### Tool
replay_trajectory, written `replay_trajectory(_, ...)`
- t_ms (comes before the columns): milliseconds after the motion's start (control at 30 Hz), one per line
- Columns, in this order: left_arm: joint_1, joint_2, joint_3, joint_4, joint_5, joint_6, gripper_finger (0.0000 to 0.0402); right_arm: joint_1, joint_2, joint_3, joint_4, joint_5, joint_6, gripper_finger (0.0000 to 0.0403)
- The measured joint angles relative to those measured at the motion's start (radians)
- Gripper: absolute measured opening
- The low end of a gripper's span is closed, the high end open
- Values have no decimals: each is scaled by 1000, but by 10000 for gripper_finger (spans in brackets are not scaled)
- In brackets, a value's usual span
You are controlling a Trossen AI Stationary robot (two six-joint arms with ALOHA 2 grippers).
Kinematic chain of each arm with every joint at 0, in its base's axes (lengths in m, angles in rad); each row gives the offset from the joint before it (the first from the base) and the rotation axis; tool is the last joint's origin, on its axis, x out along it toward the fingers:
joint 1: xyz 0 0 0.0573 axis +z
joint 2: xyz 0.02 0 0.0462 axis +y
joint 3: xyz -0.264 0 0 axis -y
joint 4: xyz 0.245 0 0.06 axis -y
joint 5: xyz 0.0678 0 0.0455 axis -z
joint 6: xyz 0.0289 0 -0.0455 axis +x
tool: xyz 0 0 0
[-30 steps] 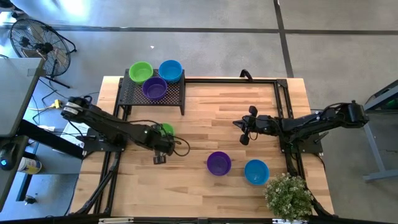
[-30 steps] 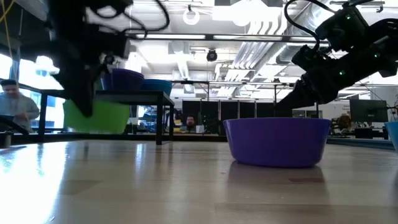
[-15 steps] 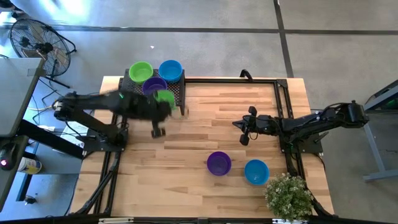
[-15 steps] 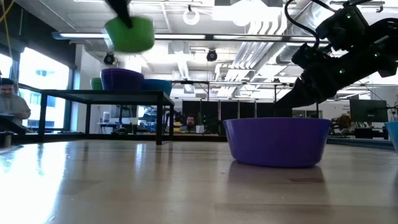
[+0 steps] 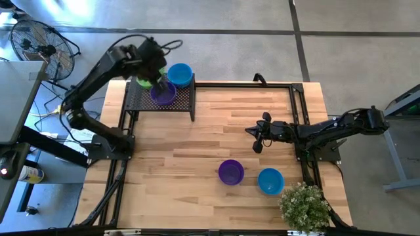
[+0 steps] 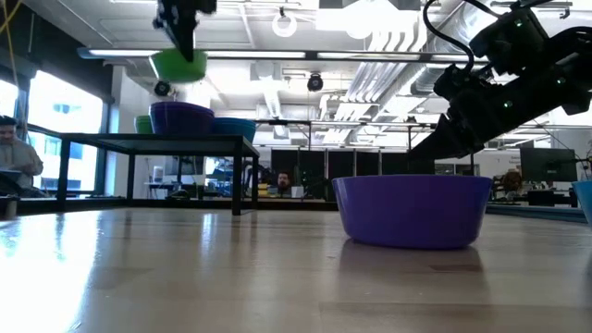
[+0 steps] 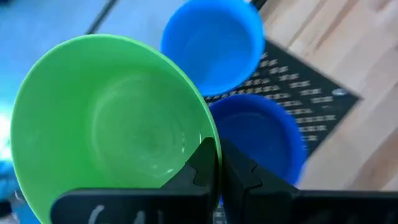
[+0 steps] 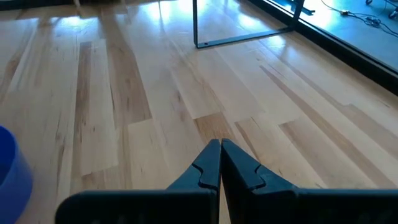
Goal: Pick & Place Mini bowls
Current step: Stack the green bowl on top of the green bowl on the shelf
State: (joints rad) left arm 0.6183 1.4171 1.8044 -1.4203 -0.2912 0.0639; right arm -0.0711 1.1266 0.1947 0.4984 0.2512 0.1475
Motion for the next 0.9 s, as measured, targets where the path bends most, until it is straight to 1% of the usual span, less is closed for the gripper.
replay_trajectory(133, 118, 70, -8, 14, 24, 53, 1, 0, 0, 0, 0, 0, 2, 0)
replay_trajectory(333, 217, 161, -8, 15, 36, 88, 1, 0, 0, 0, 0, -21, 7, 0)
replay_trajectory(467, 243, 184, -8, 4, 53, 82, 1, 0, 0, 0, 0, -22, 9, 0)
replay_trajectory(700, 241, 182, -13, -7, 62, 45, 1, 0, 0, 0, 0, -20, 3, 0)
replay_trajectory(800, 241, 181, -52, -19, 80, 44, 1, 0, 0, 0, -1, -20, 2, 0)
replay_trajectory(900, 241, 181, -102, 1, 77, 44, 1, 0, 0, 0, -1, -19, 2, 0)
